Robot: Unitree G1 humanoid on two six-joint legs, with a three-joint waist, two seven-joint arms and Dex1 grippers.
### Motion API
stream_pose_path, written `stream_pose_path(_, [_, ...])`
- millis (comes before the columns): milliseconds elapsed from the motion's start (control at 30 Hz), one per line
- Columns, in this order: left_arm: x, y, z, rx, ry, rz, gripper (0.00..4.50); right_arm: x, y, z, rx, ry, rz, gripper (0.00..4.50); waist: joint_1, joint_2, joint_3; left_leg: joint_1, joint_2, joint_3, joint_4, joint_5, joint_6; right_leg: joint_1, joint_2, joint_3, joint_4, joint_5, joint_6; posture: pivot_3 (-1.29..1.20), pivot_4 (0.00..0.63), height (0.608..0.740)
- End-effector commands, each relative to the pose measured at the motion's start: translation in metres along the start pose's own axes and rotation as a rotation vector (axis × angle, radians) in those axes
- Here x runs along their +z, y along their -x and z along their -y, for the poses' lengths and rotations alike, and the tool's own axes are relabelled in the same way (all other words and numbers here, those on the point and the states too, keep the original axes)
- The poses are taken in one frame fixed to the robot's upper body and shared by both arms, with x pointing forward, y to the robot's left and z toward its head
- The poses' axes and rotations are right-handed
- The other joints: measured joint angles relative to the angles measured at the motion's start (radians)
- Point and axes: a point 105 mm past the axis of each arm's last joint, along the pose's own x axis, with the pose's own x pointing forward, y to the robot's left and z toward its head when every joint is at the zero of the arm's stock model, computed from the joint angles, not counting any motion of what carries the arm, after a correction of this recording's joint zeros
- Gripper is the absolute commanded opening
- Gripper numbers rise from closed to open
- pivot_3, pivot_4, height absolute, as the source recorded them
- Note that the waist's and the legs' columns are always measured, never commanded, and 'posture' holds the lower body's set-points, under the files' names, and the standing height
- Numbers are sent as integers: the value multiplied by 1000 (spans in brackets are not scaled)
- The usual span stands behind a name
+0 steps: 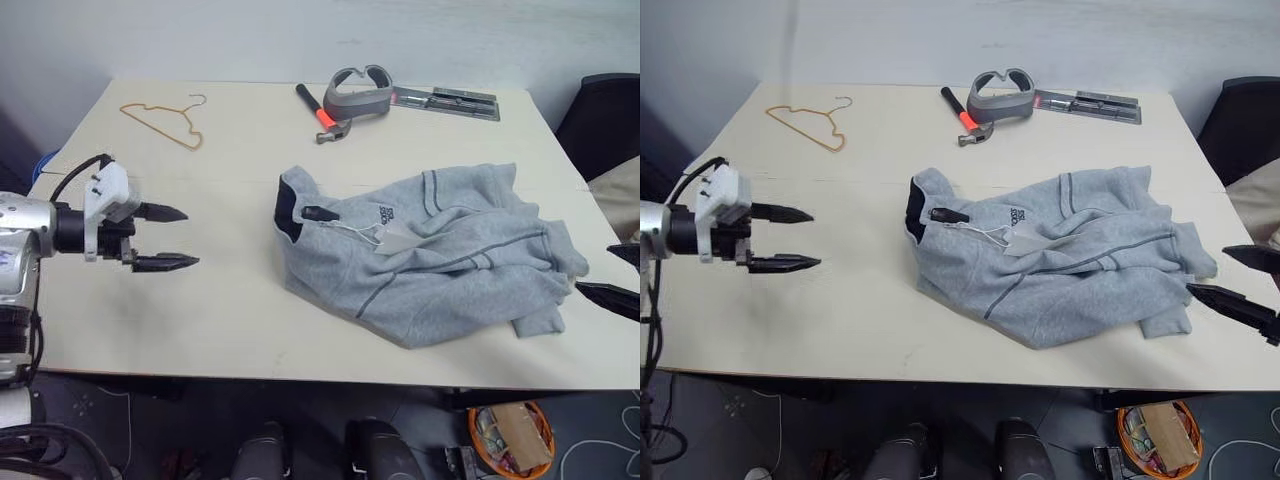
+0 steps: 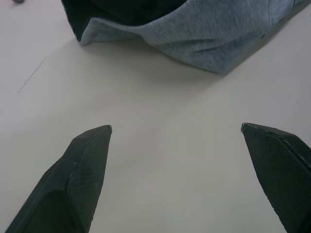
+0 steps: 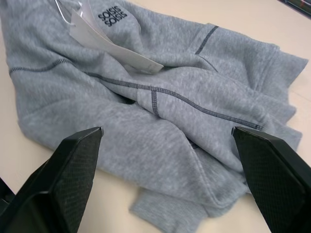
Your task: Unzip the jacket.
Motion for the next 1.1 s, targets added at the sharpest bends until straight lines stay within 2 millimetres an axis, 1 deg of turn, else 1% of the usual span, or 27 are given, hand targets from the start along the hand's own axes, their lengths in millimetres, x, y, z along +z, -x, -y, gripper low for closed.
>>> stream_pose_path(33, [33,-12,4,-17,-51,104,4500,13,-8,-20,80,29,33,4438,1,0,0,0,0,0,0,0,0,0,0,0,0,0,0,0,150,740])
stream_pose_path(133, [46,-29,11,-66,-67,148,4500,24,-21,-34,134,65,63,4438,1,0,0,-1,0,0,1,0,0,0,0,0,3,0,0,0,150,740])
stream_pose_path(200, [66,-44,11,-60,-122,216,4500,34,-33,-42,156,114,96,4438,1,0,0,0,0,0,2,0,-1,0,0,0,3,0,0,0,150,740])
stream_pose_path(233, [81,-52,10,-55,-111,278,4500,38,-41,-46,158,140,113,4438,1,0,0,-1,0,-1,4,0,-1,0,0,0,3,0,0,0,150,740])
stream_pose_path(300, [102,-63,10,-59,-93,357,4500,45,-54,-51,161,177,137,4438,2,-1,1,-1,0,-1,7,0,-1,0,0,0,3,0,0,0,150,740])
stream_pose_path(367, [119,-86,12,-62,-164,349,4500,55,-70,-61,177,207,175,4438,3,-2,1,-2,1,-2,8,0,-1,0,0,0,4,0,1,0,150,740])
stream_pose_path(467, [129,-112,12,-59,-277,302,4500,62,-81,-74,216,236,202,4438,13,-1,0,-3,0,-1,9,0,-1,0,1,0,4,0,1,0,150,740])
stream_pose_path(567, [129,-128,14,-85,-359,261,4500,65,-84,-81,237,244,211,4438,18,-1,0,-3,0,0,8,0,-1,-1,2,1,4,0,1,0,150,740])
stream_pose_path(700, [113,-147,5,-60,-476,151,4500,65,-84,-87,241,246,219,4438,26,-2,1,-3,0,0,9,0,-1,-1,2,0,3,0,1,0,150,740])
stream_pose_path(933, [97,-161,2,-84,-546,92,4500,62,-79,-89,225,239,219,4438,28,-2,1,-4,0,0,10,-1,1,-1,1,0,3,0,1,0,150,740])
stream_pose_path(1100, [87,-172,5,-102,-560,70,4500,63,-78,-90,219,239,226,4438,27,-2,1,-4,0,-1,10,-1,1,-1,1,0,3,0,1,0,150,740])
